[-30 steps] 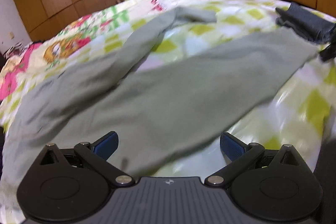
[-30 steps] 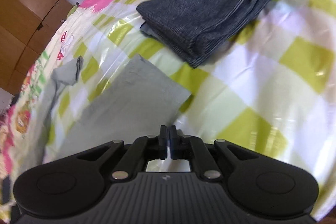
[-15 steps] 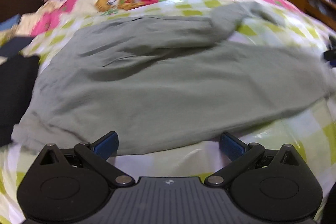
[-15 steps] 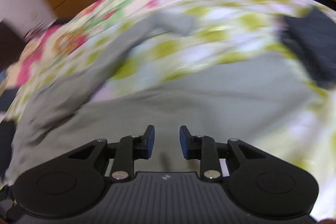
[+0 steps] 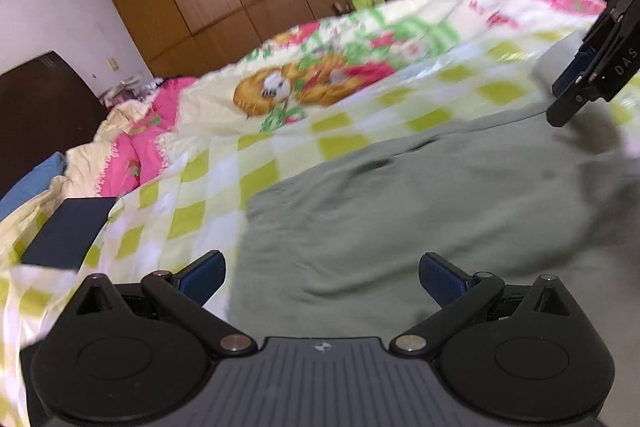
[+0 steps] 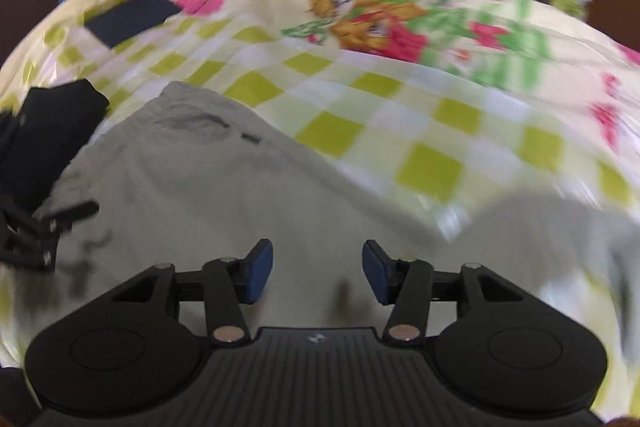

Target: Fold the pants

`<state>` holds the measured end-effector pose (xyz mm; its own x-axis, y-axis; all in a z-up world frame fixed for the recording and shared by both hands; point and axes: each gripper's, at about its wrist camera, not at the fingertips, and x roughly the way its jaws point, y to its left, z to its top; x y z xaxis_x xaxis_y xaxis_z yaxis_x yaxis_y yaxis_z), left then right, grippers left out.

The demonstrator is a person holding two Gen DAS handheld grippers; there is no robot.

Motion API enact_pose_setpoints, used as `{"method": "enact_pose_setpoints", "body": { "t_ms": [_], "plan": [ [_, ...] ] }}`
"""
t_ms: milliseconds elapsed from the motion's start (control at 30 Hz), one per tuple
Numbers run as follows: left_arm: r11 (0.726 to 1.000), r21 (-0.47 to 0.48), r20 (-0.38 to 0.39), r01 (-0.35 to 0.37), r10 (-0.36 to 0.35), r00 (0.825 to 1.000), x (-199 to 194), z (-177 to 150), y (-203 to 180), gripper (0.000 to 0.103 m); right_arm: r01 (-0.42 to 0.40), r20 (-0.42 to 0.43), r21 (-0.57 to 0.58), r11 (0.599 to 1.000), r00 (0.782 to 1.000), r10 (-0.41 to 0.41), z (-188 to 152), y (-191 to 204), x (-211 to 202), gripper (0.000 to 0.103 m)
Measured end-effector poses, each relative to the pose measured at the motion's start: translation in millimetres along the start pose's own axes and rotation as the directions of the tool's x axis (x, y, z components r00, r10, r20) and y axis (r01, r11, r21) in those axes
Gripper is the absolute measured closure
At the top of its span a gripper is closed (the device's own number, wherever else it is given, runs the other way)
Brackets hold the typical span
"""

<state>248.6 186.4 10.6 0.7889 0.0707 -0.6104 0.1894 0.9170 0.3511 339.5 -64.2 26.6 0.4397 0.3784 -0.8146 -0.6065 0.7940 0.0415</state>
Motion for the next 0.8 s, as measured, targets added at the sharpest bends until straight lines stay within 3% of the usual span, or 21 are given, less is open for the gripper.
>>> {"method": "enact_pose_setpoints", "body": {
  "t_ms": [133, 300, 567, 600, 667, 700, 767, 800],
  "plan": [
    [0.997, 0.064, -0.053, 0.054, -0.051, 0.997, 52.5, 22.4, 27.4, 0.000, -0.036, -0.067, -0.088, 0.995, 0.997, 0.030, 24.6, -4.8, 45.5, 0.051],
    [0.977, 0.137, -0.133, 0.161, -0.143, 0.981, 96.5, 42.5, 39.7, 0.000, -0.093, -0.138, -0.078, 0.993, 0.987, 0.081, 32.0, -14.5, 68.6, 0.048],
    [0.975, 0.045, -0.228, 0.218, -0.203, 0.952, 145.4, 55.2, 62.5, 0.000, -0.132, -0.178, -0.056, 0.990, 0.977, 0.120, 29.9, -30.8, 70.1, 0.044],
    [0.974, 0.033, -0.233, 0.223, -0.209, 0.950, 147.6, 55.2, 63.3, 0.003, -0.134, -0.177, -0.058, 0.989, 0.977, 0.122, 29.4, -30.9, 71.9, 0.044],
    [0.970, -0.002, -0.245, 0.242, -0.235, 0.941, 151.0, 55.3, 65.0, 0.027, -0.133, -0.175, -0.036, 0.990, 0.977, 0.125, 28.1, -33.6, 76.5, 0.044],
    [0.967, -0.018, -0.250, 0.255, -0.251, 0.935, 151.0, 55.3, 64.3, 0.033, -0.131, -0.171, -0.026, 0.991, 0.977, 0.125, 27.4, -34.4, 77.6, 0.045],
    [0.968, 0.003, -0.241, 0.252, -0.243, 0.939, 147.3, 55.0, 59.4, 0.046, -0.140, -0.159, -0.019, 0.990, 0.978, 0.135, 26.6, -35.3, 75.3, 0.063],
    [0.970, 0.021, -0.238, 0.242, -0.230, 0.944, 146.3, 55.2, 57.0, 0.048, -0.145, -0.157, 0.004, 0.989, 0.977, 0.143, 26.7, -36.6, 74.1, 0.080]
  ]
}}
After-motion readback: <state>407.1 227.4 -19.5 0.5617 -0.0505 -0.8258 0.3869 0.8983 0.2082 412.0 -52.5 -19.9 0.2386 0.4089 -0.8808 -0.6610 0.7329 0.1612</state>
